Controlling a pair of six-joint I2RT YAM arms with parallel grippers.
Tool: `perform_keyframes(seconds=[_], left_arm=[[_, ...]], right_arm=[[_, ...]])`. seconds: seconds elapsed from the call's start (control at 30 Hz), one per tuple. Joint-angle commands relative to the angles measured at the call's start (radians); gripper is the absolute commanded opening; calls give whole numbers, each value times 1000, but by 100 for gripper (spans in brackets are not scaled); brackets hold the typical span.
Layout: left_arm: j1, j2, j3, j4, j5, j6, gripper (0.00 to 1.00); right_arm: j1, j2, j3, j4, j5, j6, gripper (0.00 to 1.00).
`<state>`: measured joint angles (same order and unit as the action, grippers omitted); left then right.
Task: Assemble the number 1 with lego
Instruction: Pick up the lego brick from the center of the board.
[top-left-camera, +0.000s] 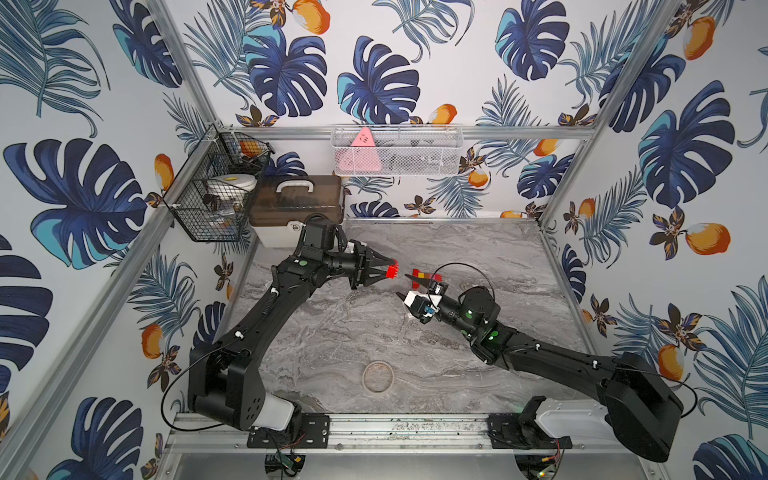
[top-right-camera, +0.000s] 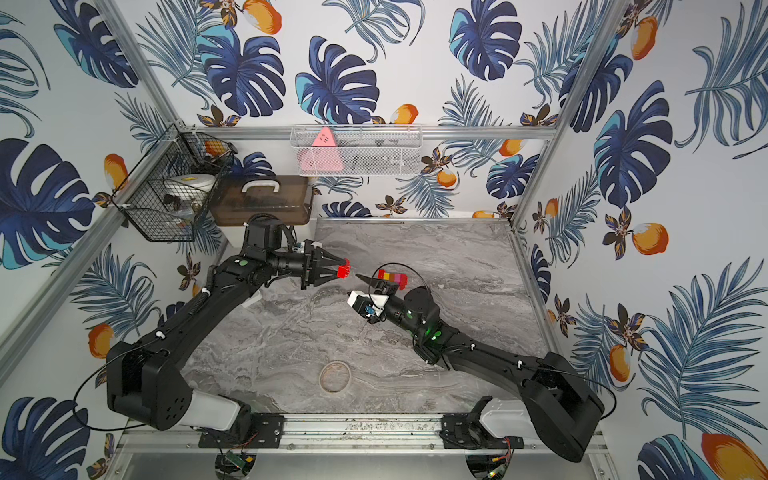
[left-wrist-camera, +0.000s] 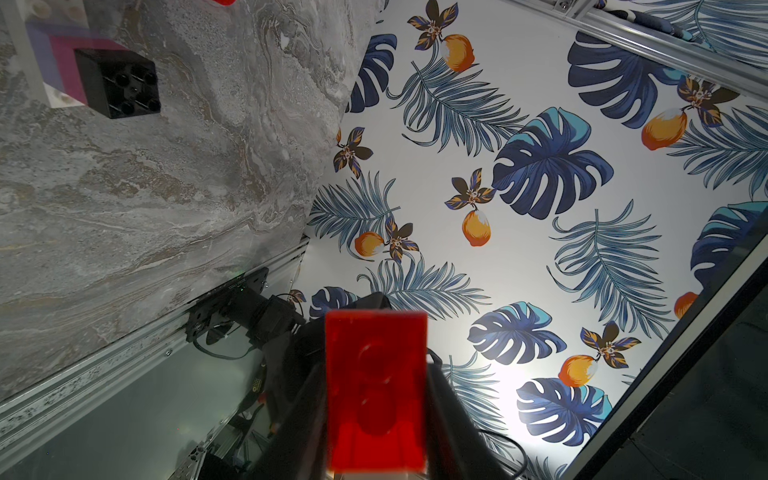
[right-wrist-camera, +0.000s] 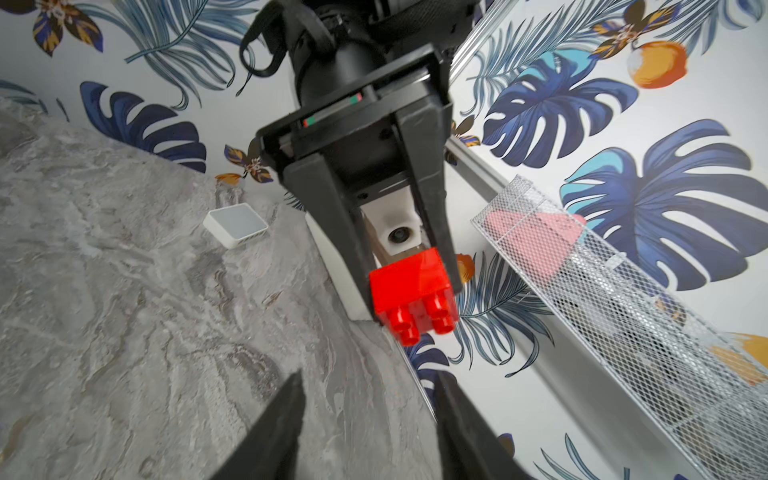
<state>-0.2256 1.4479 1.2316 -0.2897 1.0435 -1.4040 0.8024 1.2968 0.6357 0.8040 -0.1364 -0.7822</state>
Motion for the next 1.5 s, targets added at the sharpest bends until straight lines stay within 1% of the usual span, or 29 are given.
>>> perform_keyframes(seconds=[0.0, 0.13, 0.17, 0.2, 0.33, 0.4, 0.43, 0.53, 0.63, 0.9, 1.17, 1.3, 1.47], left_arm=[[2, -8, -14, 13, 20, -8, 35], [2, -15, -15, -2, 21, 1, 35], [2, -15, -15, -5, 21, 4, 35], [2, -14, -14, -10, 20, 6, 35], [2, -16, -14, -19, 20, 14, 34], [2, -18, -11, -30, 20, 24, 34], [2, -19, -8, -44, 20, 35, 34], [2, -22, -14, -39, 21, 32, 34], [2, -23, -14, -37, 23, 31, 35], [0, -27, -1, -61, 23, 48, 35], [-2, -34, -6, -61, 24, 49, 35], [-7, -28, -5, -55, 27, 47, 36], [-11, -26, -5, -62, 28, 53, 36]], right_arm=[[-3, 21, -6, 152, 22, 17, 100], [-5, 65, -36, 291, 20, -14, 100], [-6, 72, -37, 304, 16, -26, 100], [-8, 75, -33, 300, 10, -32, 98], [-24, 54, 3, 199, -70, -40, 64], [-33, 44, 15, 169, -102, -38, 52], [-41, 43, 17, 171, -117, -30, 50], [-54, 36, 22, 161, -148, -20, 49], [-55, 38, 29, 138, -160, -31, 53], [-63, 60, 53, 84, -190, -83, 55], [-62, 84, 79, 73, -230, -110, 54], [-63, 87, 87, 65, -258, -108, 50], [-63, 88, 90, 70, -267, -107, 48]])
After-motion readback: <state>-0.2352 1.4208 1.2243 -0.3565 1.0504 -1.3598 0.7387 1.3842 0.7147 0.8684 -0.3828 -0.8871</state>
